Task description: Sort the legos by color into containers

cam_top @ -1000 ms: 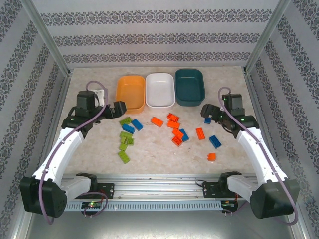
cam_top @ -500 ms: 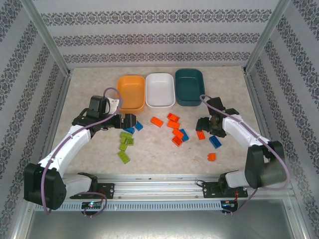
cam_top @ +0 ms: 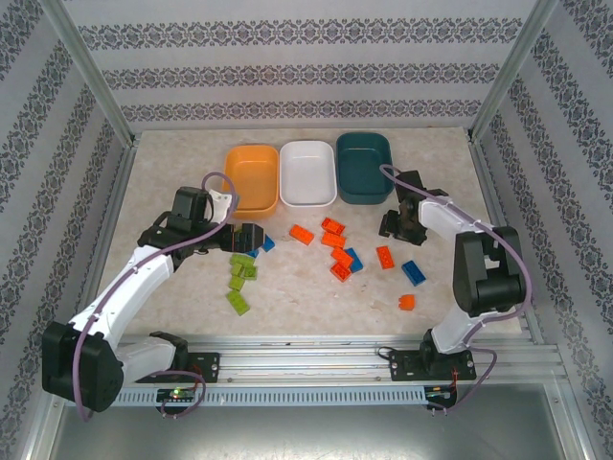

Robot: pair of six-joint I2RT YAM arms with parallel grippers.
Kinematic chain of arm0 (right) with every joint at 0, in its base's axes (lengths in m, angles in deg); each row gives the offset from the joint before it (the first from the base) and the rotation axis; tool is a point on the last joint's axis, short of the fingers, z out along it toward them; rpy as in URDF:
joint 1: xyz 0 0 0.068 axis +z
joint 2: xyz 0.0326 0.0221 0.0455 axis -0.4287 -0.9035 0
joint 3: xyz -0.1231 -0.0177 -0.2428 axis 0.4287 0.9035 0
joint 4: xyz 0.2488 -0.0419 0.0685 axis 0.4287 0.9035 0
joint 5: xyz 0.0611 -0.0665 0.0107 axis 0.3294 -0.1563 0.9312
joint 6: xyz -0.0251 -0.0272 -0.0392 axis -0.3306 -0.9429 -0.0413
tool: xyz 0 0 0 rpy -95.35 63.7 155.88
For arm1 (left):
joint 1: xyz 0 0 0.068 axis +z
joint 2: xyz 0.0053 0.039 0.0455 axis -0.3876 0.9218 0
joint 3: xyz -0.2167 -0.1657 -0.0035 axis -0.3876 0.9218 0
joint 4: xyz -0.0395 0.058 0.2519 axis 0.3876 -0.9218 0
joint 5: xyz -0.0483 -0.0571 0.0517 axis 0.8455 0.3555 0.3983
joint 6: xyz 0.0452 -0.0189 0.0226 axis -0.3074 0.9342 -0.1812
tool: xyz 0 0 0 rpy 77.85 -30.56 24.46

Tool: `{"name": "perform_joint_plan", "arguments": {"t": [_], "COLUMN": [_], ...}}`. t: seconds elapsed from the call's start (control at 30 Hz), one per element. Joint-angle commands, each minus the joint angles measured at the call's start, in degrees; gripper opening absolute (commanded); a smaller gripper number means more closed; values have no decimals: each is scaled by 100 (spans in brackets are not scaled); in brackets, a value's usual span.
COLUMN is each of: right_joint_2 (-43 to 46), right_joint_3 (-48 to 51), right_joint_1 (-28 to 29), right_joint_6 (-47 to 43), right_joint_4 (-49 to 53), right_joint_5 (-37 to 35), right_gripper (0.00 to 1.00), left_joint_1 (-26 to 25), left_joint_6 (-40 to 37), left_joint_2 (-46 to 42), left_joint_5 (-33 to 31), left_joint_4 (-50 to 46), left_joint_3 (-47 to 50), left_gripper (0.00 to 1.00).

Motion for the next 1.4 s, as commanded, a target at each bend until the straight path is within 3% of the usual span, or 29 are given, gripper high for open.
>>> {"name": "perform_joint_plan", "arguments": {"t": [0.0, 0.7, 1.2, 1.37], "right_joint_2": [-177, -735, -1056, -1094], "right_joint_3": [-224, -536, -849, -835], "right_joint_1": [-31, -272, -300, -294], "right_joint_6": [-27, -160, -230, -223], "right_joint_4": [-17, -55, 37, 23], "right_joint_5": [-61, -57, -84, -51], "right_gripper": [62, 54, 49, 42], "left_joint_1": [-84, -284, -494, -528], "left_joint_6": [-190, -224, -330, -343], "left_joint_2": [-106, 152, 159, 163], "left_joint_5": [-145, 221, 88, 65], "left_joint_4": [-158, -144, -245, -270], "left_joint_3": [72, 63, 39, 19], "left_gripper": [100, 100, 100, 100]}}
